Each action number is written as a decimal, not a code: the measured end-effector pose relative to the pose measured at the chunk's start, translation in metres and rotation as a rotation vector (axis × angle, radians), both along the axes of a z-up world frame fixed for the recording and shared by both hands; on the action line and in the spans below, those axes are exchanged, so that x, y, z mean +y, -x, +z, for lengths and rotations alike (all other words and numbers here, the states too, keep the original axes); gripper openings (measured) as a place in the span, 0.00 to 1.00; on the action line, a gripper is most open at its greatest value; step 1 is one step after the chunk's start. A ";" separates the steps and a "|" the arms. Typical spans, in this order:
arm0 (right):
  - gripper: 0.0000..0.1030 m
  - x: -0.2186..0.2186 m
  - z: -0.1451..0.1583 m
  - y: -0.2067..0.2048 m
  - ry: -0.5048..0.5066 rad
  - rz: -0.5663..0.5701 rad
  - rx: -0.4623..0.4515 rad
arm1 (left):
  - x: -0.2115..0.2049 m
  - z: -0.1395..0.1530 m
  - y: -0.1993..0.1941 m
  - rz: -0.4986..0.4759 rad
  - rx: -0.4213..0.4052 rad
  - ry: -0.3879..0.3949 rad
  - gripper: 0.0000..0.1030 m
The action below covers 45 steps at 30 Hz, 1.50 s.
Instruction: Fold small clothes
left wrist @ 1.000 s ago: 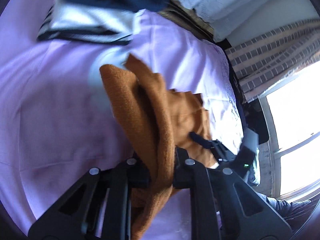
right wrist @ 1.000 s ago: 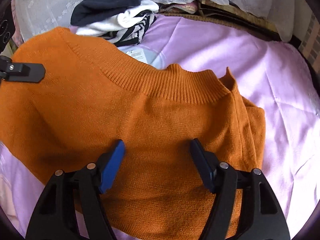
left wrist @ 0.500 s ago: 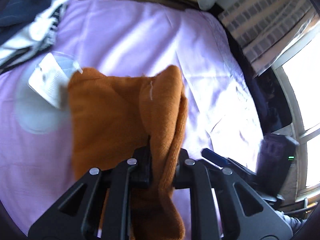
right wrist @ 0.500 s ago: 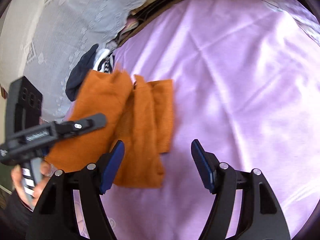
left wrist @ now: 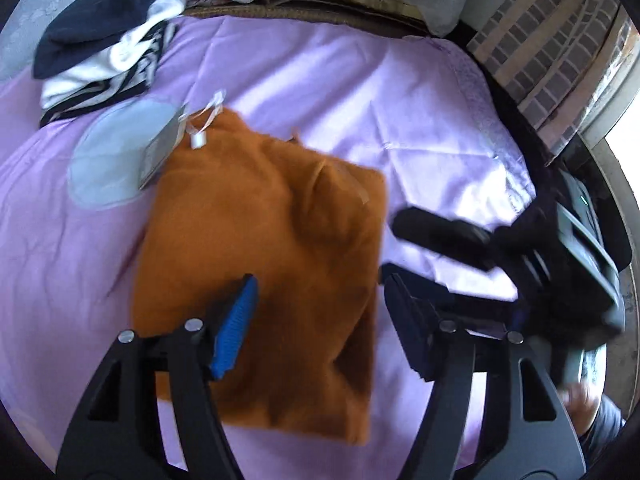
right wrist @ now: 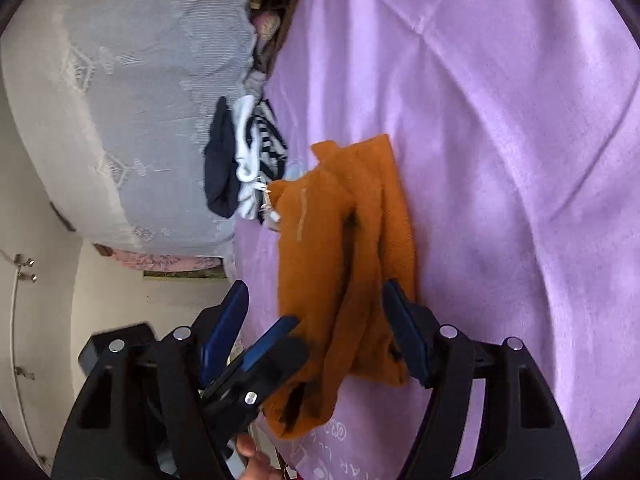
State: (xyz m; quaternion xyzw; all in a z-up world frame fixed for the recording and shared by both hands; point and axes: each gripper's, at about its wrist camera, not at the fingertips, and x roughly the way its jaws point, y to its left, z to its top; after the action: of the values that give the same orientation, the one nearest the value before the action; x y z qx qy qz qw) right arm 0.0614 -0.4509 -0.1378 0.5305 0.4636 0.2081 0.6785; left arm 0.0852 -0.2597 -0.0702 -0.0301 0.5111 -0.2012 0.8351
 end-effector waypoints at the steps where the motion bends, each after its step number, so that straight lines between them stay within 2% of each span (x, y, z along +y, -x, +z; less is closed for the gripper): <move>1: 0.69 -0.001 0.000 0.001 -0.009 -0.016 0.001 | 0.008 0.002 0.006 0.004 0.001 0.007 0.64; 3: 0.69 -0.001 0.001 0.001 -0.024 -0.025 -0.005 | 0.025 0.007 0.022 -0.006 -0.013 0.010 0.65; 5: 0.69 0.002 0.001 -0.003 0.011 -0.015 0.006 | 0.040 0.007 0.040 -0.053 -0.005 0.020 0.68; 7: 0.69 0.005 0.002 -0.008 0.029 -0.018 0.004 | 0.047 0.002 0.051 -0.065 0.049 0.060 0.68; 9: 0.69 0.007 0.002 -0.014 0.038 -0.016 0.004 | 0.055 -0.007 0.060 -0.083 0.126 0.144 0.69; 12: 0.69 0.007 -0.002 -0.017 0.063 -0.005 0.011 | 0.062 -0.017 0.060 -0.047 0.156 0.178 0.73; 14: 0.68 0.009 0.002 -0.017 0.098 0.006 -0.004 | 0.073 -0.021 0.051 -0.011 0.217 0.298 0.74; 15: 0.65 0.010 0.005 -0.018 0.118 0.010 -0.019 | 0.082 -0.024 0.046 0.021 0.261 0.394 0.77; 16: 0.61 0.010 0.007 -0.020 0.134 0.015 -0.031 | 0.089 -0.028 0.041 0.051 0.301 0.461 0.87; 17: 0.59 0.012 0.009 -0.022 0.151 0.022 -0.038 | 0.096 -0.036 0.035 0.099 0.347 0.506 0.87; 18: 0.53 0.015 0.011 -0.025 0.163 0.037 -0.045 | 0.102 -0.044 0.032 0.141 0.376 0.516 0.87; 20: 0.39 0.018 0.012 -0.030 0.185 0.061 -0.056 | 0.111 -0.064 0.024 0.215 0.433 0.570 0.82; 21: 0.26 0.020 0.013 -0.032 0.206 0.075 -0.065 | 0.113 -0.071 0.022 0.239 0.449 0.595 0.77; 22: 0.14 0.020 0.014 -0.034 0.215 0.086 -0.071 | 0.114 -0.077 0.020 0.250 0.462 0.626 0.58; 23: 0.14 0.021 0.016 -0.036 0.223 0.091 -0.078 | 0.111 -0.079 0.019 0.235 0.470 0.657 0.36; 24: 0.12 0.022 0.023 -0.038 0.230 0.099 -0.100 | 0.107 -0.078 0.019 0.213 0.466 0.656 0.29; 26: 0.11 0.029 0.042 -0.046 0.251 0.136 -0.163 | 0.095 -0.060 0.024 0.158 0.385 0.593 0.20; 28: 0.11 0.036 0.065 -0.057 0.260 0.171 -0.238 | 0.084 -0.034 0.030 0.115 0.281 0.555 0.19; 30: 0.11 0.041 0.082 -0.069 0.259 0.189 -0.287 | 0.076 -0.020 0.029 0.102 0.221 0.539 0.19; 31: 0.11 0.042 0.084 -0.075 0.267 0.195 -0.291 | 0.072 -0.018 0.027 0.098 0.216 0.537 0.19; 33: 0.11 0.040 0.068 -0.083 0.310 0.192 -0.250 | 0.060 -0.028 0.022 0.102 0.244 0.510 0.19; 35: 0.11 0.030 0.035 -0.086 0.374 0.173 -0.163 | 0.049 -0.053 0.020 0.100 0.299 0.441 0.19; 36: 0.11 0.019 0.005 -0.086 0.402 0.152 -0.070 | 0.045 -0.064 0.020 0.102 0.330 0.409 0.19; 37: 0.12 0.011 -0.012 -0.083 0.383 0.133 -0.032 | 0.043 -0.078 0.023 0.101 0.376 0.394 0.19; 38: 0.11 0.000 -0.025 -0.077 0.320 0.095 -0.019 | 0.042 -0.087 0.028 0.093 0.410 0.400 0.19; 40: 0.12 -0.005 -0.025 -0.073 0.290 0.080 -0.020 | 0.041 -0.092 0.037 0.065 0.428 0.365 0.19; 45: 0.17 0.004 -0.007 -0.073 0.389 0.135 -0.071 | 0.040 -0.064 0.059 -0.064 0.336 0.266 0.22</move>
State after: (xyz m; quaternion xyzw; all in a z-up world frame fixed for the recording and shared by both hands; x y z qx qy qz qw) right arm 0.1346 -0.4465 -0.1445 0.3494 0.5054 0.1784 0.7686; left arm 0.0257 -0.2197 -0.1342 -0.1569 0.6126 -0.2853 0.7202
